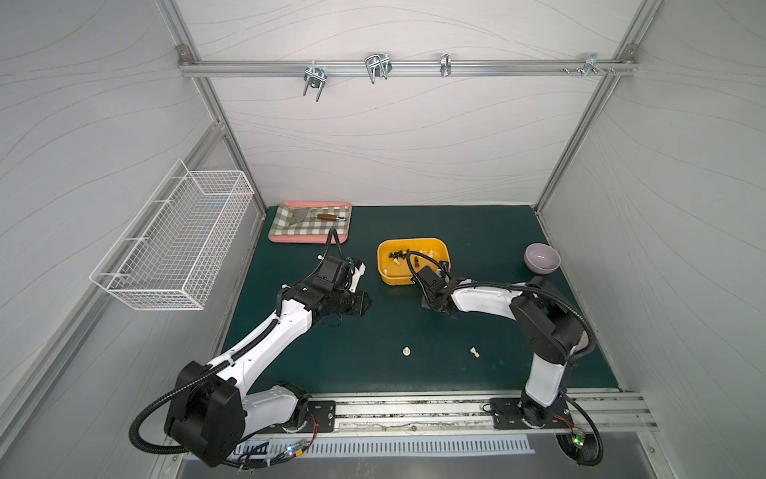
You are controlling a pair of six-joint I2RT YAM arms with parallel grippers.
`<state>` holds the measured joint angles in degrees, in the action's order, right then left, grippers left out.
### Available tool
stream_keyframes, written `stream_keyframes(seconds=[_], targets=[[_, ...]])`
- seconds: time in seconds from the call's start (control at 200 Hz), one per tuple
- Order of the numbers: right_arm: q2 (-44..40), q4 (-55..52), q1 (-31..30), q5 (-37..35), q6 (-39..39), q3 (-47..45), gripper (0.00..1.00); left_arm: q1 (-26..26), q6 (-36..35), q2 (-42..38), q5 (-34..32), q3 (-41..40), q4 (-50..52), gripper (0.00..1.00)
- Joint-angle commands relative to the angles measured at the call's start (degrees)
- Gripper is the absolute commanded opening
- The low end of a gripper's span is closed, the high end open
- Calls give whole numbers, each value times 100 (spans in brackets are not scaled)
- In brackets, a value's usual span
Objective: Put the chess pieces into the storage box
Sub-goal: Pick up the chess piece at the center of the board.
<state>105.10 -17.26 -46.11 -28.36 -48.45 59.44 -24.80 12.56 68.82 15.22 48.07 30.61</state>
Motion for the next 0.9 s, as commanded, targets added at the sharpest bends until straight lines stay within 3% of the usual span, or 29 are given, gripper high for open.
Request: stream_keyframes(seconds=[0.0, 0.485, 0.895], targets=[[37, 18, 171, 224, 118, -239, 24, -49, 45, -111, -49, -3, 48, 37], [-163, 144, 152, 362, 489, -378, 15, -74, 36, -79, -106, 18, 69, 37], [-1436, -242, -124, 356, 878, -779, 15, -86, 45, -134, -112, 9, 77, 37]])
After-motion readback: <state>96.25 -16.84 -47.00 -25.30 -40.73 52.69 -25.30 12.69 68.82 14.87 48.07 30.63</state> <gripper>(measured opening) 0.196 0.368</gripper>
